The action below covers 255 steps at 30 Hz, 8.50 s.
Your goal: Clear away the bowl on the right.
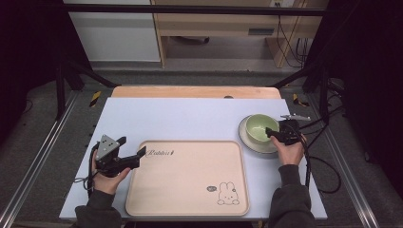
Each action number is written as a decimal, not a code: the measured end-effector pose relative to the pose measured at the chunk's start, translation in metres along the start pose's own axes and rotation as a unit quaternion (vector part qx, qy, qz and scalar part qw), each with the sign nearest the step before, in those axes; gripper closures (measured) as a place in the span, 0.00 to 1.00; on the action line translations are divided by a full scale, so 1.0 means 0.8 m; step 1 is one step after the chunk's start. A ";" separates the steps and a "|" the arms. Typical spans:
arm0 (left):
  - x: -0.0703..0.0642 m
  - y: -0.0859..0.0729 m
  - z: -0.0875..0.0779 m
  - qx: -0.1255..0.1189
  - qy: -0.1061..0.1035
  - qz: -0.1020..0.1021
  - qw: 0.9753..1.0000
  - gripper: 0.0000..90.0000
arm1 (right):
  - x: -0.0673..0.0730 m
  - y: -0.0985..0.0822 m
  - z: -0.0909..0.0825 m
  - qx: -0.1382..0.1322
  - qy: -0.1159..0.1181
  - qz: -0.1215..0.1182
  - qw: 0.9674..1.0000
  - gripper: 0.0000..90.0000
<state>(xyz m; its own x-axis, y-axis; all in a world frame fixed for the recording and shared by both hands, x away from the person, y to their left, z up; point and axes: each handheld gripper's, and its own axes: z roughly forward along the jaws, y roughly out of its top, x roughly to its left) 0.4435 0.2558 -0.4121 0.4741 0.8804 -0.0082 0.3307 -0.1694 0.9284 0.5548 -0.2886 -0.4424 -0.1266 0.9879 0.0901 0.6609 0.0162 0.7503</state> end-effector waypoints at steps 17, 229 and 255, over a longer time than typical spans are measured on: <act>0.000 -0.001 0.002 0.005 0.000 0.001 1.000 0.18 | -0.008 -0.001 0.013 0.046 0.019 0.039 0.998 0.70; -0.005 0.011 -0.015 -0.022 -0.010 0.006 1.000 0.19 | 0.256 -0.011 -0.017 0.077 0.252 -0.140 0.954 0.92; -0.007 0.012 -0.014 -0.021 -0.014 0.008 1.000 0.18 | 0.266 -0.023 0.001 0.104 0.249 -0.146 0.952 0.91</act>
<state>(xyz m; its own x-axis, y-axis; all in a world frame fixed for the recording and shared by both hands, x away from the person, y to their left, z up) 0.4346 0.2547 -0.3990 0.5013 0.8653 -0.0031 0.2894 -0.1643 0.9430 0.5160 -0.0789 -0.4377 -0.6288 0.7410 0.2357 0.6687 0.3607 0.6502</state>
